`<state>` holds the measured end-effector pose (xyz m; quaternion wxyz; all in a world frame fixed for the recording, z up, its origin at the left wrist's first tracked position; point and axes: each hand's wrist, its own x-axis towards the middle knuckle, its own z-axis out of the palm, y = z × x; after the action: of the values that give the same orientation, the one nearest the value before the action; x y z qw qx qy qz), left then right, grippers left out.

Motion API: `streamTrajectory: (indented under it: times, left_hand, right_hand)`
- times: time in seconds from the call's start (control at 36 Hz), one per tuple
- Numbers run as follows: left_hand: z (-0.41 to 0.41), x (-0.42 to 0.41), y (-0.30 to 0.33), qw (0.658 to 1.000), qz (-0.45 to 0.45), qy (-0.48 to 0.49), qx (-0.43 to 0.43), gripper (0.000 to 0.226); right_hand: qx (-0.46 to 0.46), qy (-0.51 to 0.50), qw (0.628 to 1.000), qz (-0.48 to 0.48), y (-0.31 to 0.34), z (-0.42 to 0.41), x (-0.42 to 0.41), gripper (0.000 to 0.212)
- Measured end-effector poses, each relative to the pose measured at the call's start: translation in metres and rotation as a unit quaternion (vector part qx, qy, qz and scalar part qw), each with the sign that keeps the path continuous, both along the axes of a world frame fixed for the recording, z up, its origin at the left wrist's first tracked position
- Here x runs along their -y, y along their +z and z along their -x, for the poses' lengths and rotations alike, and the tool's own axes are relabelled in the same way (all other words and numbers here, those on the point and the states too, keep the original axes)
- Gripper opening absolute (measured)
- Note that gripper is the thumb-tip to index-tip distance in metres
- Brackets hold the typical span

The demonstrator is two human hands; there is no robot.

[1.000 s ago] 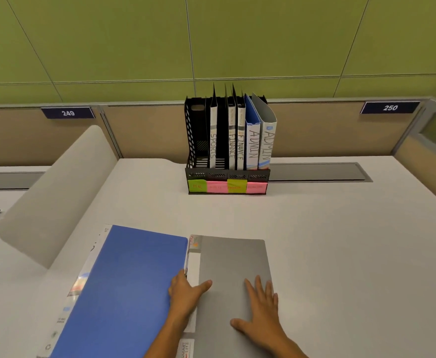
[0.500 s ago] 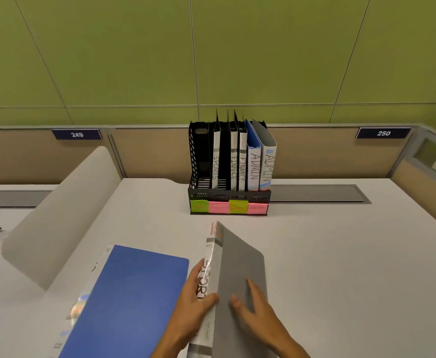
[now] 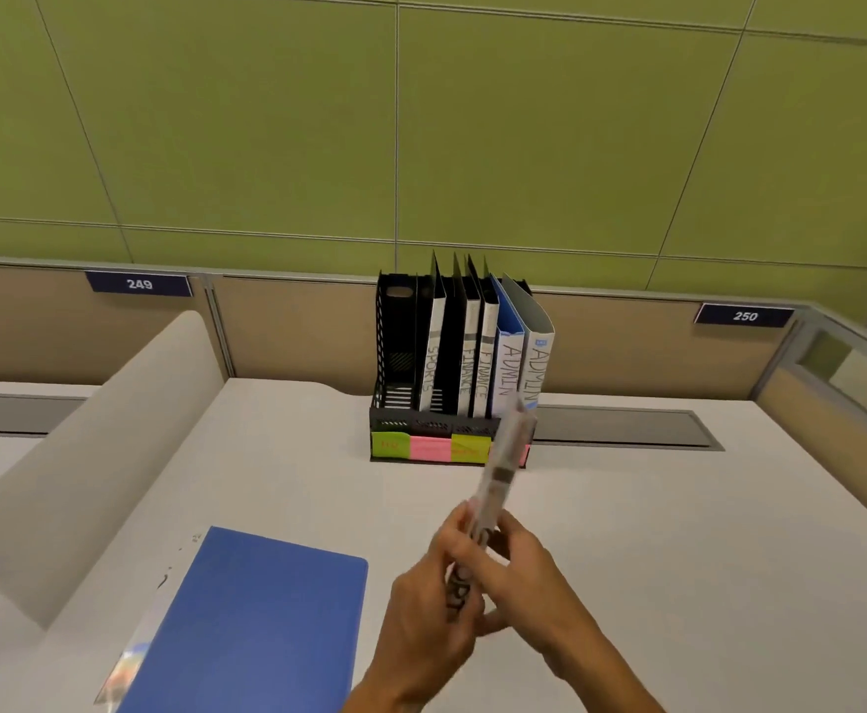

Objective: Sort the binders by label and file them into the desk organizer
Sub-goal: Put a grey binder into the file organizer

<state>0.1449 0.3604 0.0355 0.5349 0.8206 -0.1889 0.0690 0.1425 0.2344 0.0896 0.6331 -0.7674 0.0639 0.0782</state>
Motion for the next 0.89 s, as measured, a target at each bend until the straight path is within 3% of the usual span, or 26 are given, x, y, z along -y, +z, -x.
streamTrajectory:
  times: [0.06,0.22,0.42,0.56,0.89]
  left_hand:
    - [-0.004,-0.003,-0.004,1.000,-0.015,-0.021,0.007,0.095]
    - [-0.031,-0.013,0.001,0.994,0.007,-0.091,0.058,0.084]
    - [-0.081,-0.024,0.006,0.983,-0.017,-0.163,0.086,0.082]
    - [-0.124,-0.036,0.007,0.979,-0.058,-0.150,0.128,0.075]
    - [-0.237,-0.061,-0.027,0.977,-0.177,-0.064,0.098,0.064]
  right_hand:
    - [0.009,-0.011,0.998,0.069,0.006,-0.004,-0.003,0.060]
    - [0.057,-0.043,0.989,0.133,0.010,-0.023,-0.011,0.026]
    - [0.104,-0.123,0.972,0.171,0.019,-0.048,-0.020,0.033]
    - [0.145,-0.176,0.956,0.185,0.028,-0.070,-0.022,0.026]
    - [0.237,-0.237,0.908,0.254,0.062,-0.136,-0.023,0.015]
